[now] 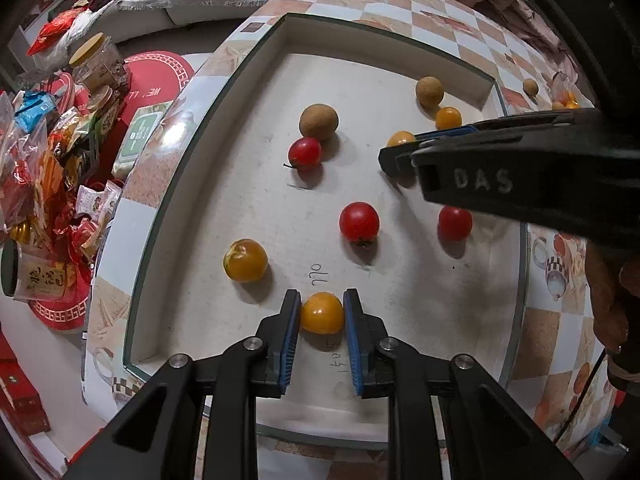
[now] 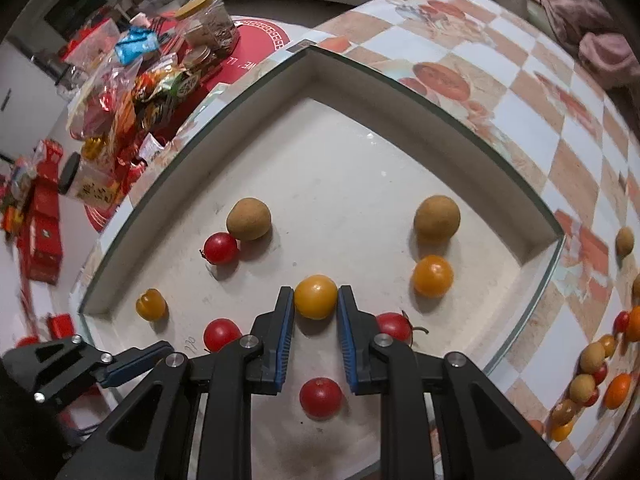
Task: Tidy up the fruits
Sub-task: 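Open both grippers to drop the yellow tomatoes into the tray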
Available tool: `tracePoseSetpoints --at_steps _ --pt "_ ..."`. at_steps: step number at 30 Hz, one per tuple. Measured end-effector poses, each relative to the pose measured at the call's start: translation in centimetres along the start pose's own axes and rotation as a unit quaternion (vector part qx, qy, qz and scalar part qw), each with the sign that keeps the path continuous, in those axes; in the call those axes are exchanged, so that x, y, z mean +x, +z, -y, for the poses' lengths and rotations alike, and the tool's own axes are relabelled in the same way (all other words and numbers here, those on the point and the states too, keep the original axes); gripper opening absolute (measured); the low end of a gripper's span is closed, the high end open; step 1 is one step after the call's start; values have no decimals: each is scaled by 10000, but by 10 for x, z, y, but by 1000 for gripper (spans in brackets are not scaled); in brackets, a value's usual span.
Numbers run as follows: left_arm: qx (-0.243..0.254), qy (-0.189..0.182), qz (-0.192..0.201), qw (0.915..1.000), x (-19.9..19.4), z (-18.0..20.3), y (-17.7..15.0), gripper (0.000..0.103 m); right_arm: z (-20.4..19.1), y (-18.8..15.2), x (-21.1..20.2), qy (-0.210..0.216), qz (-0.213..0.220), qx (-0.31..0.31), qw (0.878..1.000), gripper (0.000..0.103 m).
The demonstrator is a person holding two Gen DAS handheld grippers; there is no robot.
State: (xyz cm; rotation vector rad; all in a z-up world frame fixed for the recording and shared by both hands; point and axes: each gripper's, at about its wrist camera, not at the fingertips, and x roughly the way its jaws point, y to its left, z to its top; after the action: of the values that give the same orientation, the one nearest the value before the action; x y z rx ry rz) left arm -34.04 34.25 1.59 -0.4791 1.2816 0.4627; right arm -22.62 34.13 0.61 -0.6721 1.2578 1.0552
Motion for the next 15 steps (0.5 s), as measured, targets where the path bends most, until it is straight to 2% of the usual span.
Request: tracePoseSetpoints --at_steps 2,11,13,14,15 --pt "-8 -6 -3 10000 0 0 0 24 -4 1 1 -96 -15 -105 9999 24" --pt "65 -125 15 9999 -4 0 -4 24 -1 2 2 -33 -61 -93 9999 27" --pt "64 -159 46 9998 -6 0 -5 59 -3 2 2 -32 -59 -101 9999 29" --pt "28 -147 199 9997 -10 -1 -6 83 -4 2 2 -39 -59 -113 9999 31" --pt "7 -124 336 9994 -14 -1 -6 83 -5 2 2 -48 -54 -117 9999 32"
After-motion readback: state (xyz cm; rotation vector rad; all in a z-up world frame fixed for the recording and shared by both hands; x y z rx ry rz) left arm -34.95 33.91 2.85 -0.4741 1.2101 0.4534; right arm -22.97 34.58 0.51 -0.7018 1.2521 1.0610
